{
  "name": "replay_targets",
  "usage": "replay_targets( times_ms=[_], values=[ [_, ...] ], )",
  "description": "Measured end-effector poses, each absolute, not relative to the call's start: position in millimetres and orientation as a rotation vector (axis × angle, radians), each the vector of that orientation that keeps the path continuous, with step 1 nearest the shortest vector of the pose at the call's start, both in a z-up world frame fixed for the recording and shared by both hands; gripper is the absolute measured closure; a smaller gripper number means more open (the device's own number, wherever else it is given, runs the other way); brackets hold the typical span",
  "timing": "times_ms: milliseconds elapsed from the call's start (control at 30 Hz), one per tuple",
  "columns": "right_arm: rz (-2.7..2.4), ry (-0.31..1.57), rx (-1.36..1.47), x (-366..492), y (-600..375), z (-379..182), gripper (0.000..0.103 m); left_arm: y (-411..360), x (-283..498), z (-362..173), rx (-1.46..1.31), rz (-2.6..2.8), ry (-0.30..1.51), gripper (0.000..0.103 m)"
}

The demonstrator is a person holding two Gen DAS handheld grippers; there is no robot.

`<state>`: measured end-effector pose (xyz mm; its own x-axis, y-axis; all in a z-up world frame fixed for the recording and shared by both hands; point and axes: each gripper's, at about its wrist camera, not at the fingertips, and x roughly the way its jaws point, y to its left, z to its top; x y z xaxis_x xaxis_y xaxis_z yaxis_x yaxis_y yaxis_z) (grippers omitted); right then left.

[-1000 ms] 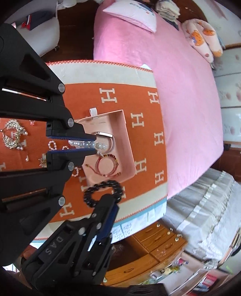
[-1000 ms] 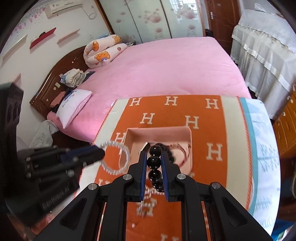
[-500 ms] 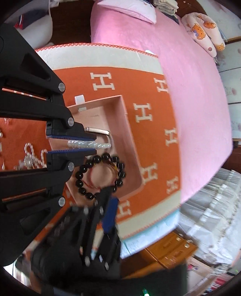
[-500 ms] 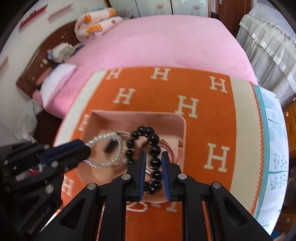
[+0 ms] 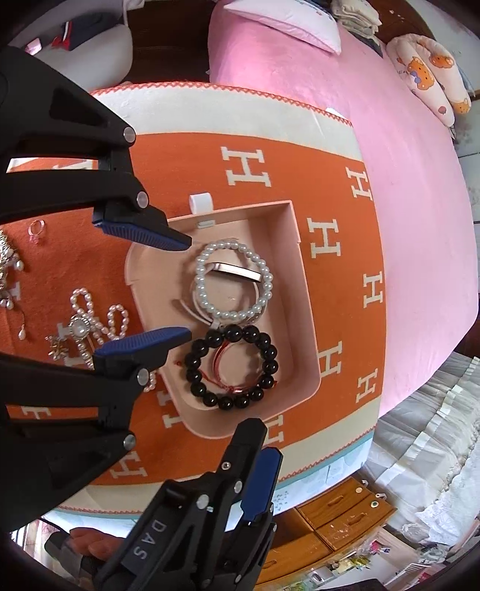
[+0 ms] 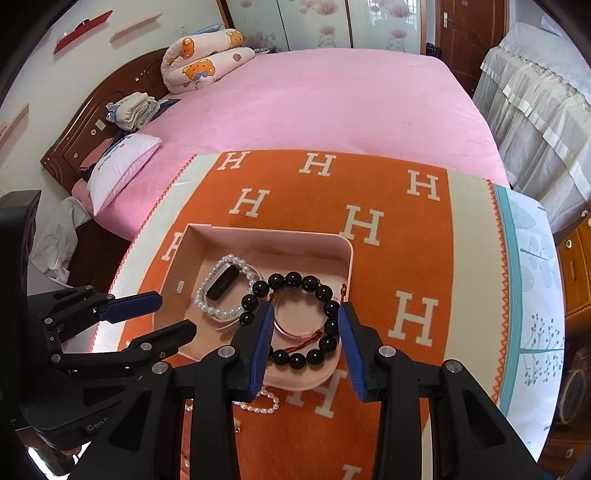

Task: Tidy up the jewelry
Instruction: 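Lift both open tools away from the pink box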

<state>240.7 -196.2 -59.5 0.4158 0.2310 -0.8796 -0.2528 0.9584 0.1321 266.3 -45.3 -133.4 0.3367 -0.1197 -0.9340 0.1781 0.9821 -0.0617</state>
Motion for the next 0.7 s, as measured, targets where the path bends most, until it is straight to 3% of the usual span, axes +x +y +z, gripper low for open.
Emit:
replay_targets(
  times_ms=[700],
  values=[
    [0.279, 1.108, 0.014, 154.1, -184.1, -34.3, 0.067, 13.4, 191.4, -81.7, -0.027, -0.127, 1.125, 0.063]
  ],
)
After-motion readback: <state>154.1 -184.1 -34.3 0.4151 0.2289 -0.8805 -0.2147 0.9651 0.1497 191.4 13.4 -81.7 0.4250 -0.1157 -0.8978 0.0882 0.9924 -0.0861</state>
